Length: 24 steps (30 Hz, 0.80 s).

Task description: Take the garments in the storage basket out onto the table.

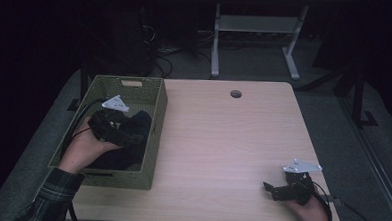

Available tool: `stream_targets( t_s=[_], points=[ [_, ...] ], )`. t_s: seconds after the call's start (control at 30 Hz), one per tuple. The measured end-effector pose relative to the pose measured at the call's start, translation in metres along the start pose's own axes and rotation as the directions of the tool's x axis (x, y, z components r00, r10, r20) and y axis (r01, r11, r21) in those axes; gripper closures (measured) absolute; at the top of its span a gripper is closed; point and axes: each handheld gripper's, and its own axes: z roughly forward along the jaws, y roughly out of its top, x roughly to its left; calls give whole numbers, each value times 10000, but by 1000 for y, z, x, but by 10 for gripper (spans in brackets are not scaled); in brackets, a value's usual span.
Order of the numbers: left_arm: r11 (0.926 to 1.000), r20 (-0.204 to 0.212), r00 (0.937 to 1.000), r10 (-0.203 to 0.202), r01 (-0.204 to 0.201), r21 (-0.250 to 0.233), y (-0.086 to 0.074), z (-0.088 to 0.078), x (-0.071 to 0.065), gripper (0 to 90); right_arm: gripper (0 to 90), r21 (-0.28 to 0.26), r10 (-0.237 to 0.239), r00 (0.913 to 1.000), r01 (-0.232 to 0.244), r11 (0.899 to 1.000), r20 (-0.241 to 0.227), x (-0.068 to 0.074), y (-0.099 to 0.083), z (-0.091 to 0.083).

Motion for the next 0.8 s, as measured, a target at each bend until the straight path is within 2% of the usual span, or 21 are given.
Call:
stream_targets(
  t_s=[0.37, 0.53, 0.8],
  points=[
    [9990, -228, 9990, -383, 388, 215, -20, 3, 11, 144, 30, 4, 7, 10000, -7, 10000, 3, 0, 0, 0],
    [9978, -421, 9982, -431, 452, 493, -28, 6, 14, 144, 30, -12, -27, 10000, 27, 10000, 11, 0, 0, 0],
    [9953, -424, 9975, -563, 595, 764, -37, 11, 18, 144, 30, -16, -28, 10000, 28, 10000, 15, 0, 0, 0]
  ],
)
